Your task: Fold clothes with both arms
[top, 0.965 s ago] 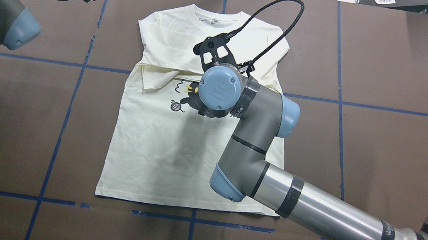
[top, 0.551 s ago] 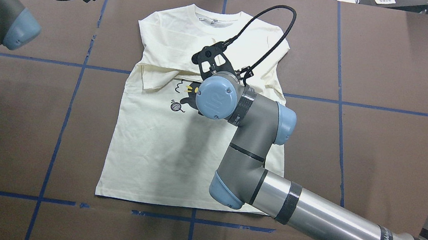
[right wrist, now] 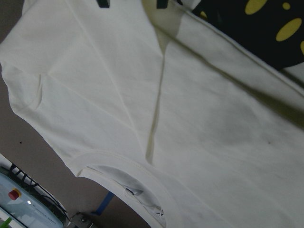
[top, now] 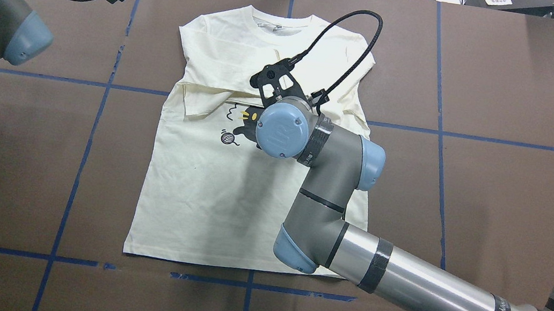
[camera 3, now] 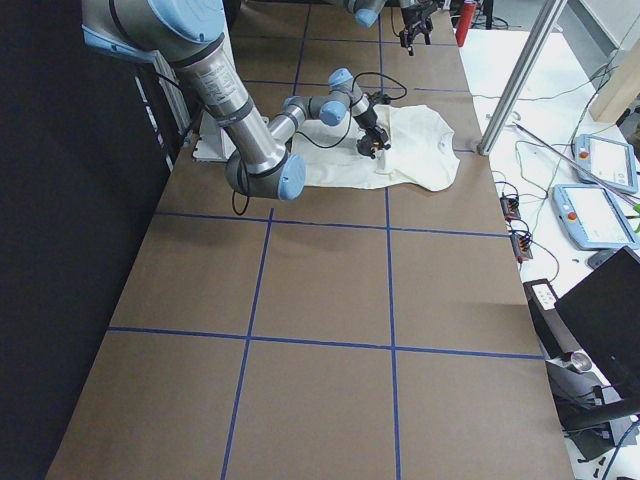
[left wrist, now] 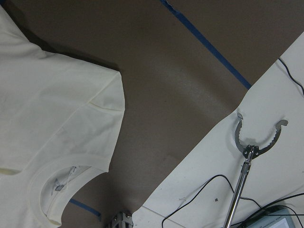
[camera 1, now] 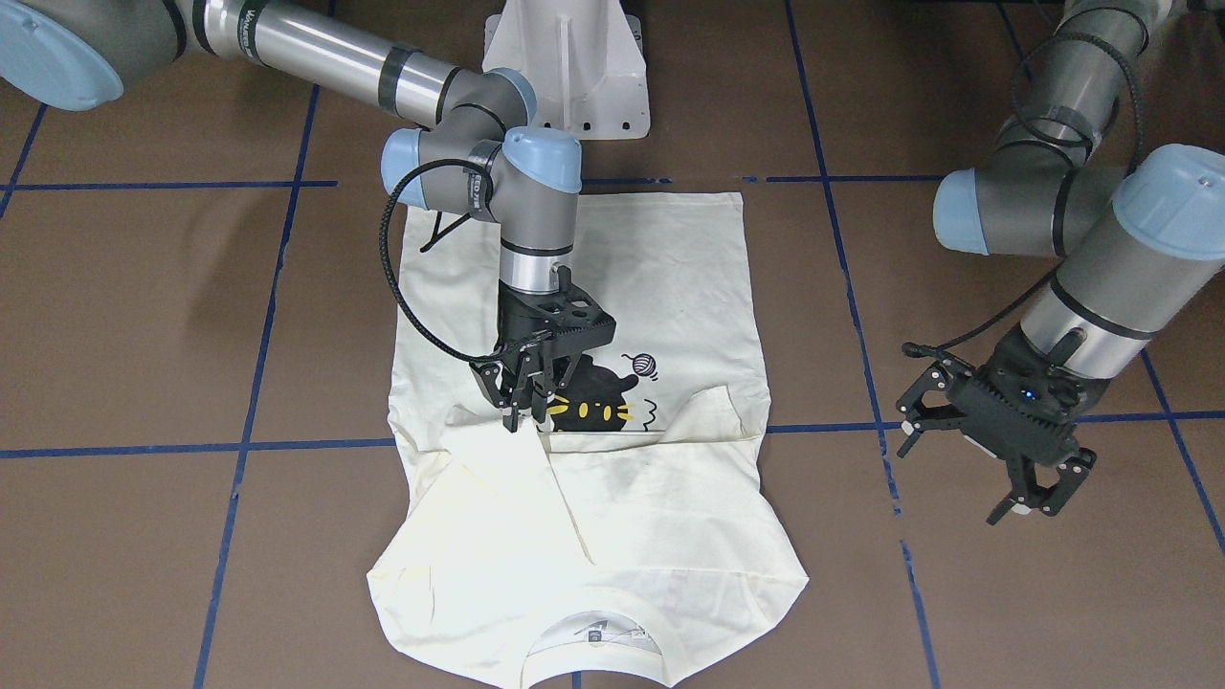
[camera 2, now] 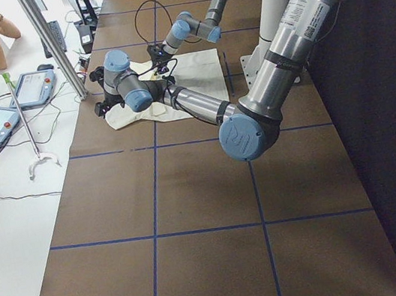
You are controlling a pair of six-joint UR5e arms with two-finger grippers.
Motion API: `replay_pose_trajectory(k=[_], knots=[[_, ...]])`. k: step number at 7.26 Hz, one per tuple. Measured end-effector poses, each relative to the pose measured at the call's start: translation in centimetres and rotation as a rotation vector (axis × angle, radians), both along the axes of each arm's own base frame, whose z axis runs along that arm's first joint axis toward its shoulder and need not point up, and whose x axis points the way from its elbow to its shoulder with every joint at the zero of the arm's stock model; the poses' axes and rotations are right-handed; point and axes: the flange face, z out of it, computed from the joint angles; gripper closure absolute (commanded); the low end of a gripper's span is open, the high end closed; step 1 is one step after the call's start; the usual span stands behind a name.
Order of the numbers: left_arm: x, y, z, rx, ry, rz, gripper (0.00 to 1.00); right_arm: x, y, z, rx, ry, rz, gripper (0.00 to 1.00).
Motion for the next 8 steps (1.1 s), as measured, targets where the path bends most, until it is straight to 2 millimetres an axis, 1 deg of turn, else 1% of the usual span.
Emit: replay_pose_trajectory(k=[1, 3, 4, 6, 8], knots=[[0.0, 0.0, 0.0, 0.0, 0.0, 0.0, 0.0, 0.8, -1.0, -0.3, -0.001, -0.006, 0.015, 1.0], [0.0, 0.0, -0.1, 0.002, 0.001, 0.0, 0.0, 2.7, -3.4, -0.1, -0.01, -0.011, 0.06, 1.0], [0.0, 0.1, -0.2, -0.003, 0.005, -0.004, 0.0, 3.5, -4.8, 0.5, -0.018, -0.004, 0.083, 1.0], [0.0, 0.2, -0.5, -0.016, 0.02, -0.015, 0.0, 5.0, -8.0, 2.3, -0.043, 0.029, 0.129, 1.0], [0.1, 0.4, -0.5, -0.019, 0.023, -0.016, 0.0, 5.2, -10.2, 2.8, -0.06, 0.054, 0.152, 1.0]])
